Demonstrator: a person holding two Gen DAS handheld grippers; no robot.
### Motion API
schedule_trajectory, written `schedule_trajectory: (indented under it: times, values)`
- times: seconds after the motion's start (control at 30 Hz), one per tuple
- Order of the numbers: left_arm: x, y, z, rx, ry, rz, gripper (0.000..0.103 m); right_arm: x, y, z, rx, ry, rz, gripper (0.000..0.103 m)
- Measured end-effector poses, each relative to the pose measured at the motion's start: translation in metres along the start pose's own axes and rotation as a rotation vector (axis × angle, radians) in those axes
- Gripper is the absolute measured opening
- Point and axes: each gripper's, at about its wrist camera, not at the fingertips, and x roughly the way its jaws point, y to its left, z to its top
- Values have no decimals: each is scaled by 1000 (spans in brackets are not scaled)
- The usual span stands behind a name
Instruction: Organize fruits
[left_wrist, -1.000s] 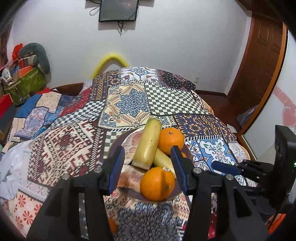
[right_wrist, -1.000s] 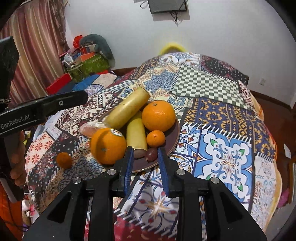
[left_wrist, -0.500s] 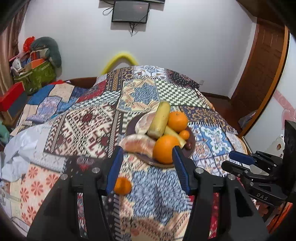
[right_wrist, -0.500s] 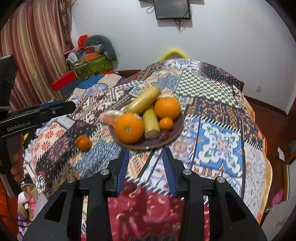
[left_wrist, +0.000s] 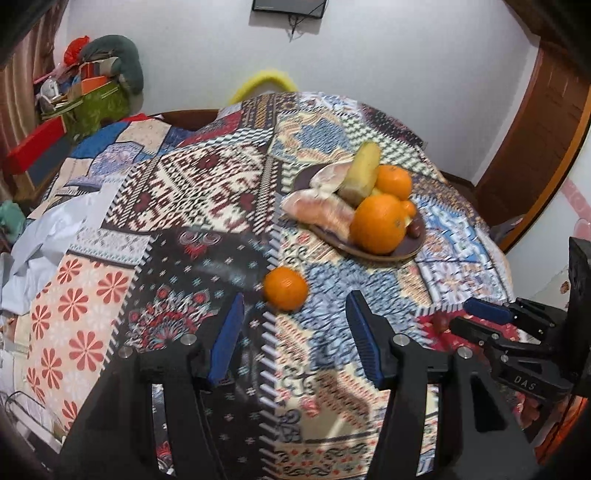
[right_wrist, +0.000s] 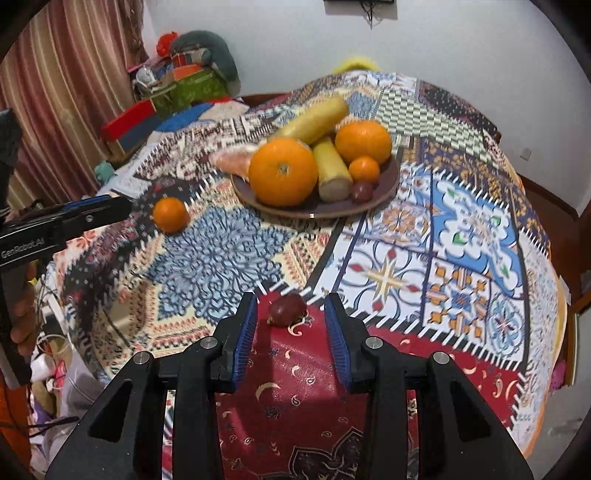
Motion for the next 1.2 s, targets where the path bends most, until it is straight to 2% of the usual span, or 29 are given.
schedule_trajectory:
  times: [0.27,0.4,0.73,0.8,0.97,1.2]
  values:
    - [19,12,-14,-3,47,6,57,19,1,-4,-3,36,6,34]
    - [29,10,-15,4,59,-2,57,19,2,-5,-18,33,20,22]
    - [51,2,-2,34,56,10,57,13,-4,1,-13,14,25,21]
    - [55,1,1,35,55,13,54,12,-9,4,-2,5,27,21]
    - [65,-1,4,45,68,6,37,10,-19,12,18,-13,23,21]
    - [62,-2,9,36,51,-12,36,9,-27,21,30,-32,24,21]
